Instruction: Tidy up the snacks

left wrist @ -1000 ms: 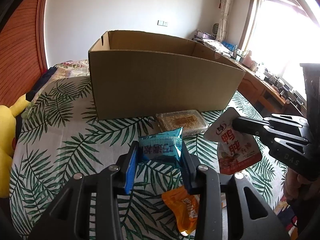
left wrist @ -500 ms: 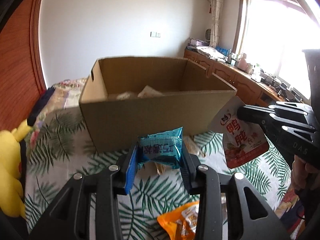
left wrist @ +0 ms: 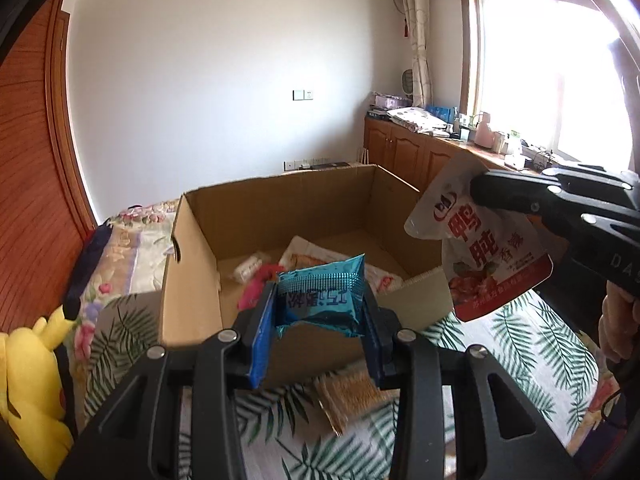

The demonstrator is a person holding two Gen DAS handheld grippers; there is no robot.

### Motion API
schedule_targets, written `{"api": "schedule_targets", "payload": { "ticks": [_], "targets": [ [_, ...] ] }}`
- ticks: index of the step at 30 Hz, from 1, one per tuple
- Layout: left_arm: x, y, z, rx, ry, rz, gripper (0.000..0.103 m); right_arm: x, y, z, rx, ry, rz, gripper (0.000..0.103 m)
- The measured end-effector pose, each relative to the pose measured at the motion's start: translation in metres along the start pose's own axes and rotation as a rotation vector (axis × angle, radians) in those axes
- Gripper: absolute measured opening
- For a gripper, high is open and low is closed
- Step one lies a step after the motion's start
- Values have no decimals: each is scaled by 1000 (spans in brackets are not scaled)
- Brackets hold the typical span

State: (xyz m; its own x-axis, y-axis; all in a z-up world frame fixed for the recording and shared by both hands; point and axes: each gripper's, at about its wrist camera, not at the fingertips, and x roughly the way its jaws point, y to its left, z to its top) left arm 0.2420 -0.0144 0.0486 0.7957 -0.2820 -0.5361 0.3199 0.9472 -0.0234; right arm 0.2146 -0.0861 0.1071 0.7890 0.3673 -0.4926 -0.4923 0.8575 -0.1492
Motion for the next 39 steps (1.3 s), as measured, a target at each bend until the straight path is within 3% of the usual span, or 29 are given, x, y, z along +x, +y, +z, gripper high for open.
{"api": "schedule_targets", "payload": {
  "ticks": [8,20,39],
  "targets": [
    [40,9,11,14,20,18,37,27,-10,15,-20,-7,-3,0],
    [82,14,12,-8,63,32,38,66,-29,10,10,12,-6,0],
    [88,20,9,-43,79,61,58,108,-59,-22,84,114,-37,0]
  ]
}}
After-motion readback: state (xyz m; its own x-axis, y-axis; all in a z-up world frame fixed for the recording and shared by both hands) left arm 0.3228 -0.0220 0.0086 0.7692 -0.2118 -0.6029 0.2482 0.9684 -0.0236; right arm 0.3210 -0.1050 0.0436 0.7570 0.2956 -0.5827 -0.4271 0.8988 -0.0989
